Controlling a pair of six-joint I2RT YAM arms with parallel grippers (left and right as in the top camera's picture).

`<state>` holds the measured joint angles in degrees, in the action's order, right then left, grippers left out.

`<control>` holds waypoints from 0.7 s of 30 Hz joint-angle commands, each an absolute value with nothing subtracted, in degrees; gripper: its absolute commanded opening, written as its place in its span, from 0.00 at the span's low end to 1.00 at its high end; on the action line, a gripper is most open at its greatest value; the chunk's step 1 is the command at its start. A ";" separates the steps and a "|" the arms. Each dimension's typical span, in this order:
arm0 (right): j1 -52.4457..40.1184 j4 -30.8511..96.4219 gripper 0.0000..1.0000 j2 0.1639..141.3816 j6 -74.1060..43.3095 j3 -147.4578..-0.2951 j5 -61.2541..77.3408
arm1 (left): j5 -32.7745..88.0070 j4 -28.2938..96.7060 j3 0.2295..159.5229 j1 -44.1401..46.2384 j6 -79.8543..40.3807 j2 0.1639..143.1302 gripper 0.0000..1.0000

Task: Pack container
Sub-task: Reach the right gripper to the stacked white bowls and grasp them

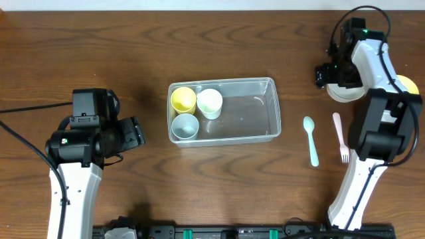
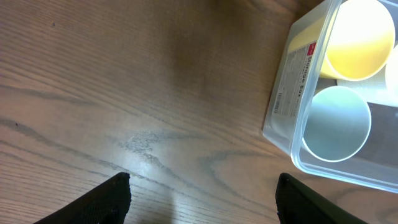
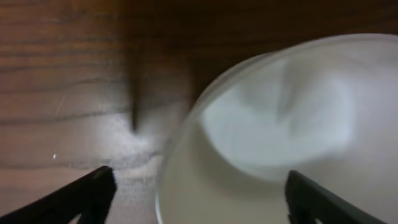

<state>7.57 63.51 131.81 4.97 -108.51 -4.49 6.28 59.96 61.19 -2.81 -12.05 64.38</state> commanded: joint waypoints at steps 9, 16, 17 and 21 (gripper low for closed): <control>6.90 62.70 0.34 131.85 2.17 -108.99 -4.47 | 6.90 60.97 61.67 -3.09 -12.14 63.88 0.75; 6.33 62.70 0.13 131.92 2.15 -108.97 -4.47 | 6.87 61.14 61.67 -3.09 -12.14 63.88 0.75; 6.24 62.70 0.12 131.92 2.15 -108.97 -4.47 | 6.87 61.14 61.67 -3.09 -12.14 63.88 0.75; 6.00 62.74 0.09 131.92 2.17 -108.97 -4.47 | 6.87 61.14 61.67 -3.09 -12.12 63.88 0.75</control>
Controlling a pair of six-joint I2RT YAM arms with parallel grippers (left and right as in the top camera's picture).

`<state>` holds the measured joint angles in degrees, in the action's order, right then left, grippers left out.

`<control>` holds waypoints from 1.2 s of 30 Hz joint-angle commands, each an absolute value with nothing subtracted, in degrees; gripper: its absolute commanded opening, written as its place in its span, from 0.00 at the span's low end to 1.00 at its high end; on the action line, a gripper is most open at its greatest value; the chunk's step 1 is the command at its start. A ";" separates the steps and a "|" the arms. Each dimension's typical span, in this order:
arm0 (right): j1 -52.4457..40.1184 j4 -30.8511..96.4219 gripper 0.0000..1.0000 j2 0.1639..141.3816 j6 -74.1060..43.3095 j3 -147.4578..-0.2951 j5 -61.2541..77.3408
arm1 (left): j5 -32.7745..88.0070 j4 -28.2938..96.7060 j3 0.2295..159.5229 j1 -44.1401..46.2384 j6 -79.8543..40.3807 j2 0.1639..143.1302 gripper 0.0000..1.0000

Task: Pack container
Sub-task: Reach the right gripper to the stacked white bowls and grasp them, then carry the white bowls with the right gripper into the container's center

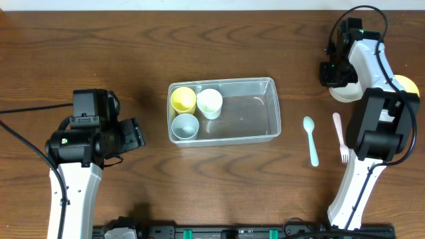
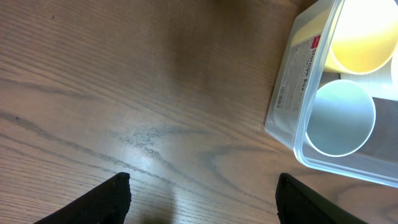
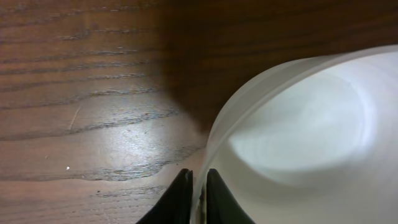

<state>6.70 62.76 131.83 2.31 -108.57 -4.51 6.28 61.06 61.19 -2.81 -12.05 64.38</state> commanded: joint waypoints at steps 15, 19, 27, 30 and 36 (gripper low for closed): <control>3.57 67.68 0.01 123.13 2.63 -114.28 -3.36 | 5.13 61.19 61.67 -3.09 -12.12 63.88 0.75; 2.31 68.99 0.01 113.60 4.64 -114.50 3.20 | 5.13 61.47 61.67 -3.09 -12.14 63.88 0.75; -11.55 75.44 0.01 100.49 8.40 -114.50 5.41 | 5.13 61.63 61.67 -3.09 -12.14 63.88 0.75; -18.61 77.69 0.01 100.14 10.87 -114.48 5.34 | 5.13 61.65 61.67 -3.09 -12.14 63.88 0.75; -26.74 77.60 0.01 102.24 8.29 -112.53 4.75 | 5.13 61.65 61.67 -3.09 -12.14 63.88 0.75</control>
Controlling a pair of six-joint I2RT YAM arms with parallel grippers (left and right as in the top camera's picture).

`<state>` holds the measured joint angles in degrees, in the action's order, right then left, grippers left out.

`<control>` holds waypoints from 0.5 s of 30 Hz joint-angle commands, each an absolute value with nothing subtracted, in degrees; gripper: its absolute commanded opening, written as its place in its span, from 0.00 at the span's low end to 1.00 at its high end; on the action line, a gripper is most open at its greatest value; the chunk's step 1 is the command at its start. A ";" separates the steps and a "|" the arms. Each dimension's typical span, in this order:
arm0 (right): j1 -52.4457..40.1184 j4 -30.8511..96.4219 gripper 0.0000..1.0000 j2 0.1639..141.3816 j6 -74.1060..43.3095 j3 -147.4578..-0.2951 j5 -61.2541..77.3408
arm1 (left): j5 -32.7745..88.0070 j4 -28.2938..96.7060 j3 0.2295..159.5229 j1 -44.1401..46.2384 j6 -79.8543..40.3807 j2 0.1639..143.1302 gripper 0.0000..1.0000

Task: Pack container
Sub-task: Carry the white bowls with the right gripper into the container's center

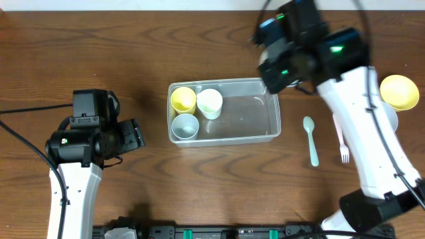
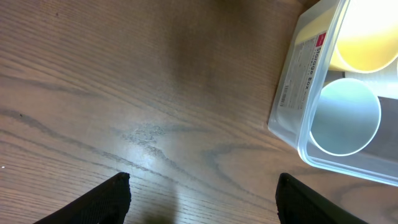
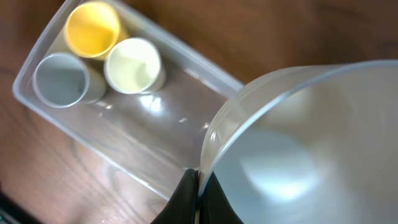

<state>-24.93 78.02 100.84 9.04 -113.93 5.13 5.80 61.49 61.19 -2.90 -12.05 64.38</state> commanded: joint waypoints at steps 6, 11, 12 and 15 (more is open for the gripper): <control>-29.87 73.73 0.01 105.41 6.66 -105.69 5.02 | 5.13 61.63 61.67 -3.09 -12.14 63.88 0.75; -31.55 68.16 0.01 106.91 5.26 -97.78 5.02 | 5.13 61.63 61.67 -3.09 -12.14 63.88 0.75; -31.70 66.81 0.01 107.00 5.17 -96.40 5.06 | 5.13 61.63 61.67 -3.09 -12.14 63.88 0.75; -31.97 62.15 0.01 107.00 5.19 -91.85 4.99 | 5.13 61.63 61.67 -3.09 -12.14 63.88 0.75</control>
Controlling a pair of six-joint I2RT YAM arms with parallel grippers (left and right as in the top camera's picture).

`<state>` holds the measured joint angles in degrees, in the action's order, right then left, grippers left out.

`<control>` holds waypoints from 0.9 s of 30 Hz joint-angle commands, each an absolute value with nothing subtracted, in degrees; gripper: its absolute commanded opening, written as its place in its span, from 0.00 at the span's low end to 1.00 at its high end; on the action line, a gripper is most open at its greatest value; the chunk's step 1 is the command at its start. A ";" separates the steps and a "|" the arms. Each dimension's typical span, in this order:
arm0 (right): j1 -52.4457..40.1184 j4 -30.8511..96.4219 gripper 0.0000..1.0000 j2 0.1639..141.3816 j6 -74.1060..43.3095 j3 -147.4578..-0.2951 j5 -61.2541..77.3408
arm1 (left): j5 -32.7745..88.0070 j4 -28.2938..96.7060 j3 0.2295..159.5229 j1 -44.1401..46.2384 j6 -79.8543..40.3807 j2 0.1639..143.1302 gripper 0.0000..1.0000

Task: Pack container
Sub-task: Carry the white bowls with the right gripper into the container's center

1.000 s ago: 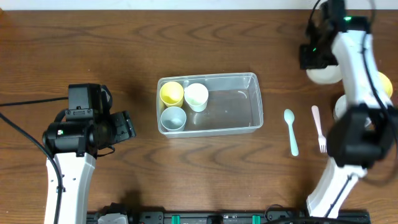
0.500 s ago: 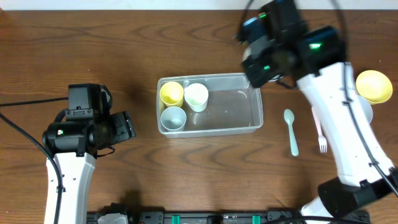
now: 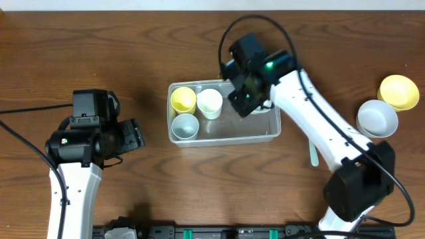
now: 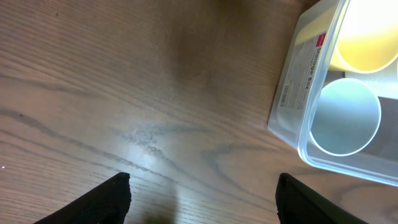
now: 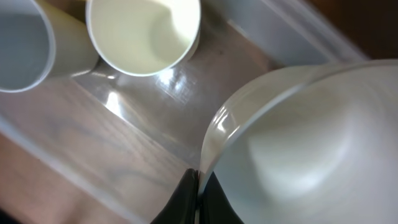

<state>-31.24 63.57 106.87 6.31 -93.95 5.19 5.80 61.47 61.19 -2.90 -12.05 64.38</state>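
The clear plastic container (image 3: pixel 265 133) lies mid-table. Its left end holds a yellow cup (image 3: pixel 183 99), a white cup (image 3: pixel 209 103) and a pale blue cup (image 3: pixel 185 125). My right gripper (image 5: pixel 198 186) is shut on the rim of a white bowl (image 5: pixel 298 143), low over the container's right half, beside the white cup (image 5: pixel 143 34). In the overhead view the right gripper (image 3: pixel 247 99) hides most of that bowl. My left gripper (image 4: pixel 202 208) stands open over bare wood, left of the container (image 4: pixel 298 81).
At the far right of the table sit a yellow bowl (image 3: pixel 398 91) and a pale grey bowl (image 3: pixel 377 117). A light blue spoon (image 3: pixel 312 157) shows partly beneath the right arm. Dark wood runs all round the container.
My right gripper, with the white bowl, has gone from above the container's far right corner to lower down, inside its right half. The left arm has not moved.
First my right gripper was open around the white bowl's rim at the table's far right. Then it was shut on that rim. Later it held the bowl high by the container's far right corner, and now low inside the container. The left gripper stayed open throughout.
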 commanded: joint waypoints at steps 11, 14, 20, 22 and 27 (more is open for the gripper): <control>-31.68 48.66 0.18 107.00 5.21 -81.30 2.57 | 5.13 61.65 61.67 -3.09 -12.14 63.88 0.75; -31.68 47.70 0.24 107.00 5.21 -80.68 2.57 | 5.13 61.71 61.67 -3.09 -12.14 63.88 0.75; -31.68 47.13 0.37 107.00 5.19 -80.66 2.59 | 5.13 61.80 61.67 -3.09 -12.14 63.88 0.75; -31.68 47.11 0.44 107.00 5.17 -80.66 2.59 | 5.13 61.80 61.67 -3.09 -12.14 63.88 0.75; -31.62 46.68 0.47 106.72 5.15 -81.01 2.57 | 5.13 61.84 61.67 -3.09 -12.12 63.88 0.75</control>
